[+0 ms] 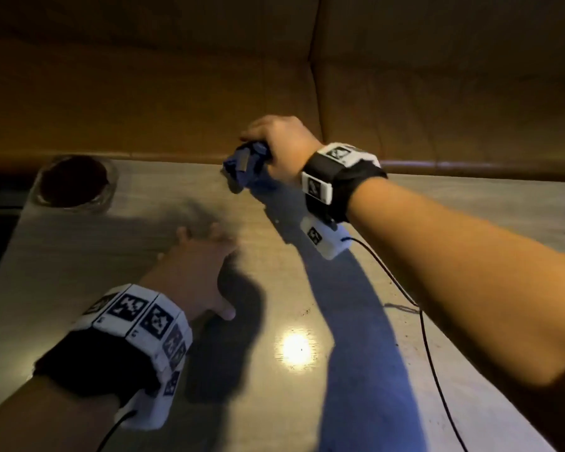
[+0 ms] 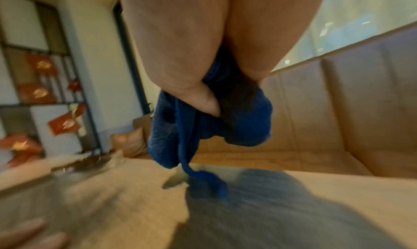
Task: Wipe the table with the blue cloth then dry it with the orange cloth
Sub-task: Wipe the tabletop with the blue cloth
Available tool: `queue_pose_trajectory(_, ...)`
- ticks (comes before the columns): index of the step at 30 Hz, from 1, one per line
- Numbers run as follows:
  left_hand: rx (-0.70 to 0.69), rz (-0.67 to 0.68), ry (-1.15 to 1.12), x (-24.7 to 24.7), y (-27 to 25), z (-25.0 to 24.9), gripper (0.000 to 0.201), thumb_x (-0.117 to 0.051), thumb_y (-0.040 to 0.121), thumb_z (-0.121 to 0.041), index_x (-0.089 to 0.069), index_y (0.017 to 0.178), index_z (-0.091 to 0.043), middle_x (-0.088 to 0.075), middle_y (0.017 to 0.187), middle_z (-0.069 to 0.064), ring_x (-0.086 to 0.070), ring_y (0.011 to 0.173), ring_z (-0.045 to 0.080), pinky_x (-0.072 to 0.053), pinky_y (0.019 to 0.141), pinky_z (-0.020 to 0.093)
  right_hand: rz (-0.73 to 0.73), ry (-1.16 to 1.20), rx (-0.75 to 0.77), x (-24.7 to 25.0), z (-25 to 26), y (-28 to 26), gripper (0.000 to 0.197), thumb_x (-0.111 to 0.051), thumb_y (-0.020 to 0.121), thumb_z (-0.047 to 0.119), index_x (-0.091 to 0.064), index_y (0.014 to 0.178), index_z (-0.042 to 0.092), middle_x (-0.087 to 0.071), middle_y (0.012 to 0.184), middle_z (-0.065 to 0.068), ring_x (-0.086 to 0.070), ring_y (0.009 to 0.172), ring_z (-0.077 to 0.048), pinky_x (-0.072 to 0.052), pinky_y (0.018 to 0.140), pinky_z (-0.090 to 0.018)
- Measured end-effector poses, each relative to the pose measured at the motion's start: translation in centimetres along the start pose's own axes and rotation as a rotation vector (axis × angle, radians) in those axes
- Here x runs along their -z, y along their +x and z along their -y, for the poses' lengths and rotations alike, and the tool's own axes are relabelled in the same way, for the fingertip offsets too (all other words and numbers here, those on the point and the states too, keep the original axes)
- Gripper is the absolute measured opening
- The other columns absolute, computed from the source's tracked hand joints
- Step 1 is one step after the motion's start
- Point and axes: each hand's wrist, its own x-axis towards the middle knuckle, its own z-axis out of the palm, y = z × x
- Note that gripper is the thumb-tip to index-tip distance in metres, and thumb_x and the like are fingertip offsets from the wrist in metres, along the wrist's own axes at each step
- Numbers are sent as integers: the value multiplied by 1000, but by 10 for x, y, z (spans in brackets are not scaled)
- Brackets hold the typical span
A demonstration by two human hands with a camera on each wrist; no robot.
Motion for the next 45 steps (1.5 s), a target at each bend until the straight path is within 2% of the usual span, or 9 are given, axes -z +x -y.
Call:
queue_pose_trajectory(6, 23, -8, -18, -4, 1, 4, 117, -89, 67, -45, -14, 158, -37, 11, 166, -10, 10, 151, 41, -21, 117, 62, 329, -194, 354, -35, 28, 58, 49, -59, 85, 7, -57, 131, 25, -54, 137, -2, -49, 127, -22, -38, 106, -34)
queue_pose_trajectory(13, 4, -18, -54, -2, -2, 3, 117, -89, 67, -44, -17, 158, -34, 12, 166, -11, 12, 151, 39, -17, 118, 64, 309, -294, -34, 1, -27, -28, 49, -58, 88, 11, -51, 133, 27, -59, 119, -14, -59, 106, -36, -51, 84, -38)
queue_pose_trajectory(18, -17, -80, -79, -3, -14, -2, 108, -92, 65, -35, -31, 154, -26, -11, 167, -1, -8, 151, 37, -21, 120, 52, 276, -360, -129, -8, -3, -104, 42, -57, 88, 16, -53, 129, 24, -61, 119, -9, -56, 107, -31, -43, 86, -34)
queue_pose_trajectory(23, 52, -237, -65, -20, -36, -7, 95, -83, 78, -41, -31, 155, -19, -25, 162, 6, -20, 149, 36, -25, 118, 46, 243, -305, -110, -45, 43, -192, 50, -55, 86, 18, -46, 135, 22, -44, 145, -4, -49, 120, -28, -28, 99, -32)
queue_pose_trajectory(30, 60, -251, -132, -121, -104, -3, 107, -74, 79, -61, -15, 159, -23, 4, 168, 5, 1, 152, 40, -21, 119, 60, 247, -192, -129, -77, 113, -309, 56, -55, 86, 17, -41, 139, 23, -30, 154, -1, -45, 111, -31, -30, 93, -31)
queue_pose_trajectory(33, 59, -201, -117, -141, -127, -1, 119, -76, 70, -69, -10, 159, -25, 8, 168, 5, 2, 151, 43, -20, 119, 61, 249, -152, -116, -90, 125, -336, 55, -58, 82, 16, -48, 135, 23, -41, 148, -1, -49, 103, -33, -32, 88, -31)
queue_pose_trajectory(36, 61, -130, -62, -144, -128, -1, 133, -83, 61, -67, -4, 160, -24, 12, 167, 8, 6, 149, 49, -19, 118, 65, 181, 35, -180, -82, 117, -333, 53, -61, 76, 11, -55, 128, 19, -61, 127, -3, -57, 110, -30, -40, 91, -30)
queue_pose_trajectory(41, 93, -70, -25, -140, -119, -6, 132, -87, 62, -59, -6, 159, -22, 15, 166, 10, 6, 148, 51, -21, 115, 68, -172, 179, -379, -35, 75, -255, 49, -55, 82, 3, -55, 130, 11, -62, 125, -14, -55, 118, -32, -44, 96, -34)
queue_pose_trajectory(45, 118, -66, 43, -143, -113, -4, 131, -85, 59, -66, -10, 157, -22, 9, 166, 10, -2, 148, 52, -28, 113, 66, 37, 15, -405, -32, 52, -173, 31, -60, 81, 9, -66, 111, 14, -68, 107, -13, -61, 102, -36, -49, 77, -34)
